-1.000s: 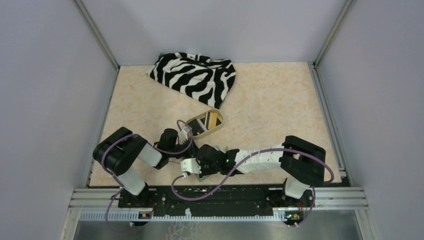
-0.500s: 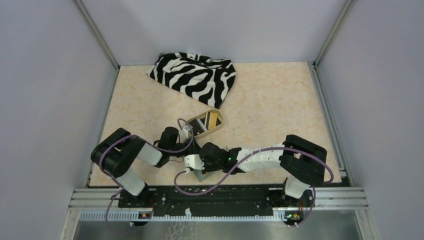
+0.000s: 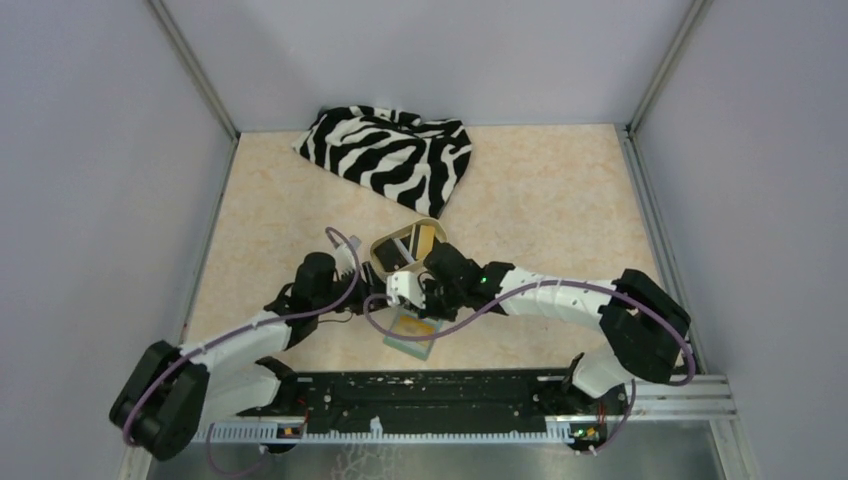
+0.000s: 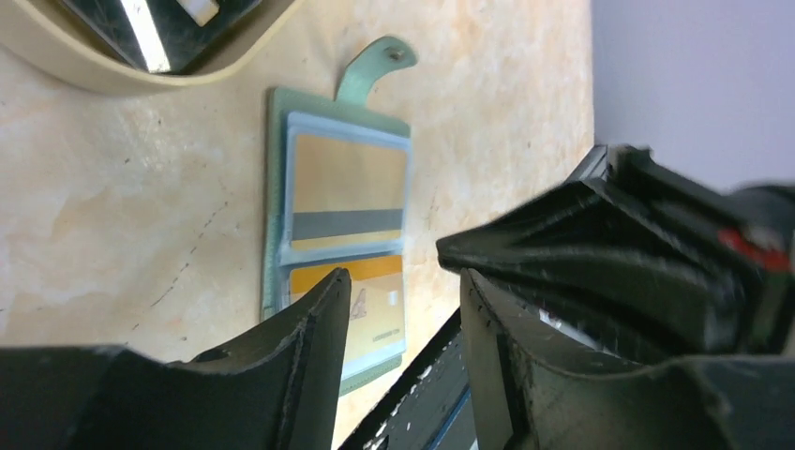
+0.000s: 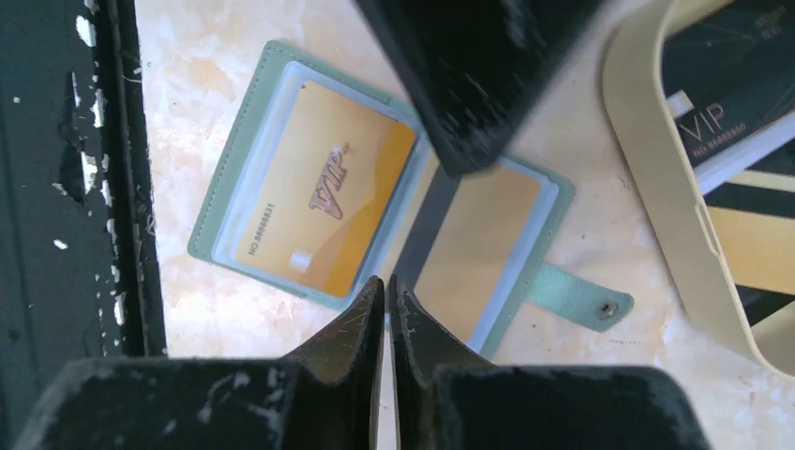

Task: Put the credit cards into the card holder
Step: Insert the credit card into the card holder, then close the card holder at the center of the board.

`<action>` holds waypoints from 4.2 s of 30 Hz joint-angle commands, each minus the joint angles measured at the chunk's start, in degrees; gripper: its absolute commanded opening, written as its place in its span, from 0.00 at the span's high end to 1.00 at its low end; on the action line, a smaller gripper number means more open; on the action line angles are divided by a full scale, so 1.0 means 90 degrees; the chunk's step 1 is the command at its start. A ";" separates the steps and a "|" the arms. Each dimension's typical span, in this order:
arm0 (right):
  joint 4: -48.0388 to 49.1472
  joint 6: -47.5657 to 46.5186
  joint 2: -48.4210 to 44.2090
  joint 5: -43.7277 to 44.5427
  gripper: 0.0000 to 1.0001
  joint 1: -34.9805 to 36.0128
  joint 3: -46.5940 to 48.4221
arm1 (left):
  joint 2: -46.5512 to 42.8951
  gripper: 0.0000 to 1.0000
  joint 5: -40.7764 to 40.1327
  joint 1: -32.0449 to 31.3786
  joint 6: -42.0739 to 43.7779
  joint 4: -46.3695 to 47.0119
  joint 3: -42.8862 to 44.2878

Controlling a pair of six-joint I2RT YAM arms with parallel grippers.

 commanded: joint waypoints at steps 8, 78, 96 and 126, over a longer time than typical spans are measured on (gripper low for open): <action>-0.0578 0.1085 0.0725 -0.1941 0.72 -0.1857 0.0793 | -0.2684 0.42 -0.0467 0.0027 -0.0636 -0.1102 -0.1354; -0.0593 0.2131 0.1034 -0.2622 0.77 -0.2793 0.0794 | 0.1196 0.44 -0.0556 -0.0341 -0.1987 0.2615 -0.0495; -0.0983 0.1665 0.1141 -0.3156 0.47 -0.3712 0.1107 | 0.2415 0.51 -0.0709 -0.0497 -0.1998 0.0818 0.0836; -0.1743 0.1029 0.1982 -0.2242 1.00 -0.2692 0.2800 | 0.2871 0.71 -0.0997 -0.0904 -0.1623 0.0637 0.1195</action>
